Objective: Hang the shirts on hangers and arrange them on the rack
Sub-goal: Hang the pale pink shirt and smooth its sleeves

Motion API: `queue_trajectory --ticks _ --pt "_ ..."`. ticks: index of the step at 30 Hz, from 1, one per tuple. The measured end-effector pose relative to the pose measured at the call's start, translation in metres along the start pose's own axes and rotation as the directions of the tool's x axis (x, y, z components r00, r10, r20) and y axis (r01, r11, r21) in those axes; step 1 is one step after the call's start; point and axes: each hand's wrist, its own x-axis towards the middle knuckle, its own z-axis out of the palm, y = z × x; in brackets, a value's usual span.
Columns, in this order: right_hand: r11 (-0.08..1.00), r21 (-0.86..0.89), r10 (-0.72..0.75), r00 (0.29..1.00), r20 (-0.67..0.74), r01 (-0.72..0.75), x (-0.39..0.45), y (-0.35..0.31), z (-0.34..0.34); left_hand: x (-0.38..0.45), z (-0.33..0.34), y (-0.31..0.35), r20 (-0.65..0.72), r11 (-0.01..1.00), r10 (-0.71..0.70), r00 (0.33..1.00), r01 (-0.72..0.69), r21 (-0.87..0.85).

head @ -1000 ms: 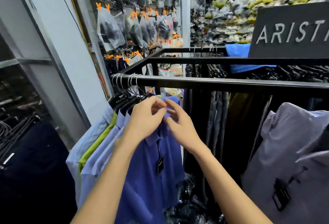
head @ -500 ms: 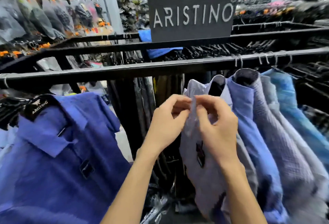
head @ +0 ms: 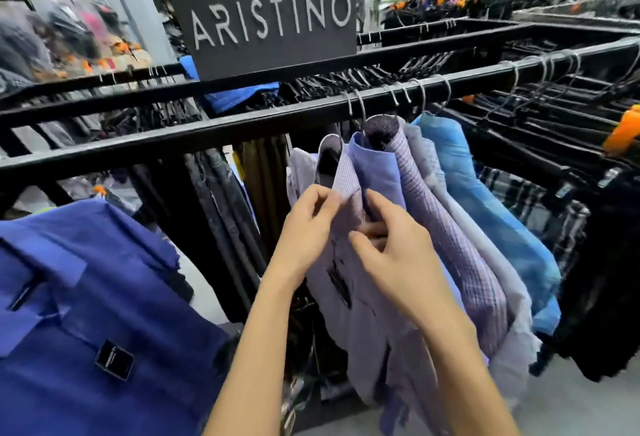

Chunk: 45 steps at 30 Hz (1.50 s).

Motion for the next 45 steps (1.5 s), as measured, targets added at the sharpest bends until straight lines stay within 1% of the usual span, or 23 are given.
queue_trajectory --ticks 2,6,8,13,15,17,18,20,21,22,23,24,25,26,28,29,31,33,35,38,42,45 --pt "1.000 -0.028 0.014 0.999 0.046 -0.013 -0.001 -0.008 0.005 -0.002 -0.011 -0.001 -0.001 1.000 0.018 1.000 -0.018 0.004" --pt "0.999 -0.011 -0.046 0.995 0.088 0.048 0.000 -0.019 0.025 -0.010 -0.044 -0.006 -0.067 0.996 0.090 0.994 -0.089 0.017" --pt "0.996 0.024 -0.084 0.991 0.104 0.082 0.000 -0.026 0.038 -0.016 -0.063 -0.009 -0.091 0.995 0.096 0.991 -0.096 0.002" --pt "0.983 0.166 -0.104 0.975 0.198 0.071 -0.008 -0.045 0.076 -0.033 -0.119 -0.012 -0.138 0.997 0.077 0.987 -0.076 0.018" --pt "0.976 0.209 -0.115 0.963 0.243 0.064 -0.008 -0.053 0.091 -0.041 -0.141 -0.009 -0.116 0.998 0.061 0.991 -0.060 0.015" --pt "0.975 0.205 -0.142 0.945 0.295 0.083 -0.006 -0.061 0.102 -0.048 -0.160 -0.003 -0.058 0.998 0.054 0.997 -0.053 0.029" --pt "0.977 0.177 -0.171 0.933 0.316 0.119 -0.004 -0.065 0.107 -0.052 -0.169 0.000 -0.034 0.998 0.056 0.998 -0.054 0.040" --pt "0.962 0.093 -0.273 0.923 0.272 0.257 0.003 -0.073 0.110 -0.054 -0.186 0.007 -0.001 0.994 0.079 0.997 -0.079 0.076" --pt "0.934 0.060 -0.357 0.903 0.237 0.353 0.009 -0.079 0.109 -0.054 -0.193 0.009 0.017 0.989 0.097 0.995 -0.098 0.113" --pt "0.892 0.040 -0.446 0.862 0.241 0.450 0.018 -0.083 0.107 -0.052 -0.197 0.011 0.042 0.981 0.112 0.993 -0.117 0.155" --pt "0.840 0.027 -0.524 0.799 0.294 0.541 0.029 -0.089 0.106 -0.051 -0.201 0.013 0.066 0.969 0.128 0.990 -0.139 0.205" --pt "0.787 0.013 -0.573 0.724 0.383 0.616 0.042 -0.094 0.106 -0.049 -0.204 0.014 0.091 0.955 0.139 0.986 -0.157 0.253" --pt "0.743 -0.007 -0.587 0.655 0.477 0.670 0.053 -0.100 0.106 -0.047 -0.206 0.015 0.119 0.939 0.142 0.983 -0.172 0.299" --pt "0.715 -0.022 -0.575 0.606 0.550 0.699 0.063 -0.104 0.107 -0.046 -0.206 0.014 0.154 0.926 0.136 0.979 -0.180 0.331" --pt "0.706 -0.026 -0.540 0.562 0.626 0.708 0.078 -0.110 0.104 -0.048 -0.206 0.014 0.182 0.894 0.128 0.975 -0.193 0.406" --pt "0.708 -0.020 -0.527 0.547 0.651 0.706 0.083 -0.111 0.101 -0.048 -0.205 0.013 0.159 0.871 0.147 0.976 -0.204 0.446" --pt "0.694 -0.010 -0.521 0.512 0.683 0.720 0.089 -0.111 0.097 -0.051 -0.204 0.011 0.075 0.825 0.237 0.969 -0.241 0.511" --pt "0.646 0.023 -0.602 0.490 0.631 0.763 0.090 -0.107 0.098 -0.056 -0.201 0.008 -0.005 0.782 0.341 0.940 -0.281 0.556" --pt "0.598 0.027 -0.691 0.498 0.524 0.801 0.086 -0.100 0.102 -0.066 -0.197 0.000 -0.070 0.752 0.401 0.914 -0.284 0.595" --pt "0.529 -0.082 -0.775 0.520 0.360 0.845 0.075 -0.085 0.107 -0.083 -0.189 -0.021 -0.142 0.718 0.453 0.880 -0.265 0.644" --pt "0.514 -0.154 -0.825 0.536 0.178 0.844 0.063 -0.067 0.113 -0.096 -0.180 -0.052 -0.234 0.658 0.551 0.801 -0.243 0.713" --pt "0.504 -0.166 -0.841 0.525 0.130 0.848 0.057 -0.056 0.118 -0.099 -0.174 -0.060 -0.334 0.695 0.538 0.774 -0.183 0.695"
